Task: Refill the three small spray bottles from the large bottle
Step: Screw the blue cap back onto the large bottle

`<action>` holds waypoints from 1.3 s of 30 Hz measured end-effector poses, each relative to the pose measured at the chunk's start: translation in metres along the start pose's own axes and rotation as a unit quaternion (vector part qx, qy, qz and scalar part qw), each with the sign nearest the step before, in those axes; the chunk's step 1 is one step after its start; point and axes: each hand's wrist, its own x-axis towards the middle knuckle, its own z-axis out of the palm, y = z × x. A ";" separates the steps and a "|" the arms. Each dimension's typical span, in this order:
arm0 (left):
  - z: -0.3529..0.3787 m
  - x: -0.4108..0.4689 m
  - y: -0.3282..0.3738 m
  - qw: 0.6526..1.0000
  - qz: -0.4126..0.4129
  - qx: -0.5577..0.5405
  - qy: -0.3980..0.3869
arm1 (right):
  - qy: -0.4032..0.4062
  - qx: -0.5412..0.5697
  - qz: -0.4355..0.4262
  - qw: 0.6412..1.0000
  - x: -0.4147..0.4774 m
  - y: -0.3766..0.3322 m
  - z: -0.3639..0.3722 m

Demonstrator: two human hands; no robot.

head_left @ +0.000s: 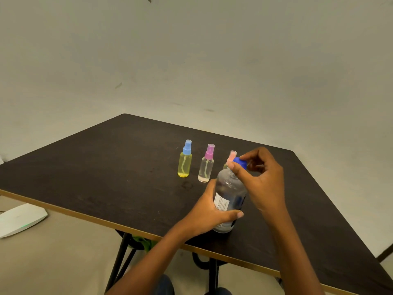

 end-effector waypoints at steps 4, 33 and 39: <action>-0.001 0.000 0.002 1.000 -0.004 0.001 -0.007 | -0.008 -0.012 0.010 1.000 0.003 -0.004 0.000; -0.001 -0.003 0.001 1.000 0.000 -0.015 -0.003 | 0.018 0.145 0.042 0.988 -0.011 0.001 0.004; 0.000 -0.003 0.001 1.000 -0.003 -0.010 -0.001 | 0.097 0.057 0.023 0.993 -0.015 -0.002 0.020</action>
